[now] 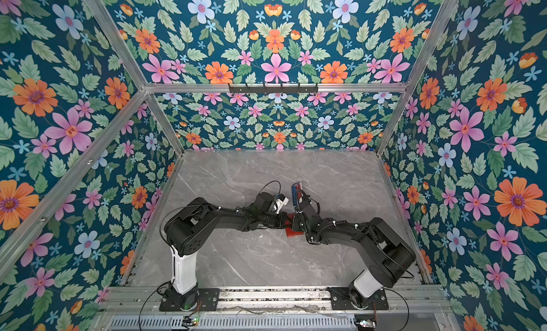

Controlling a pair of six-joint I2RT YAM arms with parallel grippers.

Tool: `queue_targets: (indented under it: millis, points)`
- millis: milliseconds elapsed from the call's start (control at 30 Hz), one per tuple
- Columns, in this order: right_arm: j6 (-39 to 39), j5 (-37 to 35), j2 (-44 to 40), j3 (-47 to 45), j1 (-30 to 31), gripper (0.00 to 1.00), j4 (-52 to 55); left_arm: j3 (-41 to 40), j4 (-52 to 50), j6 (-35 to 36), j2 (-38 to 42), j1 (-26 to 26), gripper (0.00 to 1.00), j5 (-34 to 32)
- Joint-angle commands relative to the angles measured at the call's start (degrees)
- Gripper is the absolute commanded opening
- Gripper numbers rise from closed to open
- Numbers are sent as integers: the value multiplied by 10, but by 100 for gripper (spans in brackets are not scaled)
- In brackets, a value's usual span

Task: Insert credit cards into a card holder
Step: Close the button on the card holder.

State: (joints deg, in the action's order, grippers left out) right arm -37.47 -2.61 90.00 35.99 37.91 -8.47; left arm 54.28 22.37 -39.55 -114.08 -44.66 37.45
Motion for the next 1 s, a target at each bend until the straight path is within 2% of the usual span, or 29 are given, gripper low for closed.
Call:
queue_targets:
  millis: [0, 200, 367, 700, 967]
  points:
    - [-10, 51, 0, 16, 6, 2, 196, -3, -122, 18, -7, -3, 0, -24]
    - [-10, 42, -27, 76, 0, 6, 277, 9, -131, 22, 7, -3, 0, -18]
    - [-4, 77, -42, 113, -23, 6, 309, 25, -142, 25, 11, -3, 0, -14]
    - [25, 163, -48, 126, -59, 6, 308, 36, -147, 26, 19, -3, 0, -2]
    - [29, 211, -5, 146, -61, 5, 289, 45, -153, 27, 17, -3, 0, 6]
